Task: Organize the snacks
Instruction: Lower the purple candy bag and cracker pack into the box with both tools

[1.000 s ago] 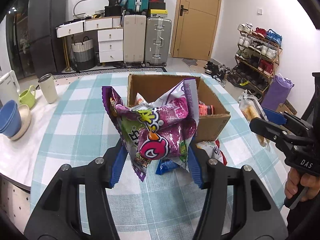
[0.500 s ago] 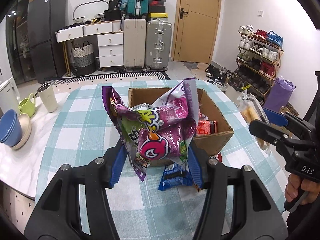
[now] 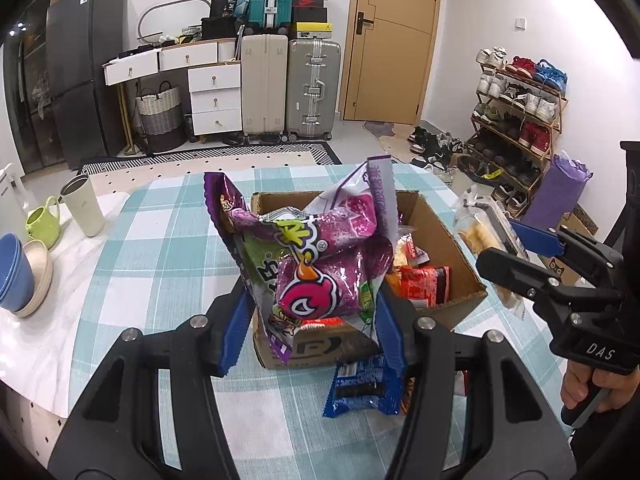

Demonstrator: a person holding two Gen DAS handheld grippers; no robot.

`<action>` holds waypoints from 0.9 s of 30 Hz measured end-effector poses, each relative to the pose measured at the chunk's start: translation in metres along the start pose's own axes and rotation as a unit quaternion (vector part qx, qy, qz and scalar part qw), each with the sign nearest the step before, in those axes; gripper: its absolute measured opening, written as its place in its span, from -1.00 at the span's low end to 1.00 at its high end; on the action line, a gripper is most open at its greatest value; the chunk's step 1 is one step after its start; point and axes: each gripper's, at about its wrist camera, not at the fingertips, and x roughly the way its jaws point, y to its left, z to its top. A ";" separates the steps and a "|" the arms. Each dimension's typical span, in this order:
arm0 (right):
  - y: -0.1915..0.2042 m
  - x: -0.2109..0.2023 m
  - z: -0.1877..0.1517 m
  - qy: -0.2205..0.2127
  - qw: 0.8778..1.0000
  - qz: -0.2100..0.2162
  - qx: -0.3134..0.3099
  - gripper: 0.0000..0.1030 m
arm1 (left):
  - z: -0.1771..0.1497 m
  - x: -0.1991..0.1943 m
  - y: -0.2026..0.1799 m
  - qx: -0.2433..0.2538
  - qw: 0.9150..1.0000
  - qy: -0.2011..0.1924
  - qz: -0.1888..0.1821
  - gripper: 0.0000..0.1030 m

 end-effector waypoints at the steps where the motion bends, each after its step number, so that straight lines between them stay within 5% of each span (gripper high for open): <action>1: -0.001 0.001 0.001 0.000 1.000 0.000 0.000 0.14 | 0.002 0.001 0.000 0.000 1.000 0.001 0.000 0.03; 27: -0.012 0.073 0.011 0.030 0.999 0.018 -0.021 0.14 | 0.018 0.050 -0.030 0.037 0.998 0.048 0.009 0.03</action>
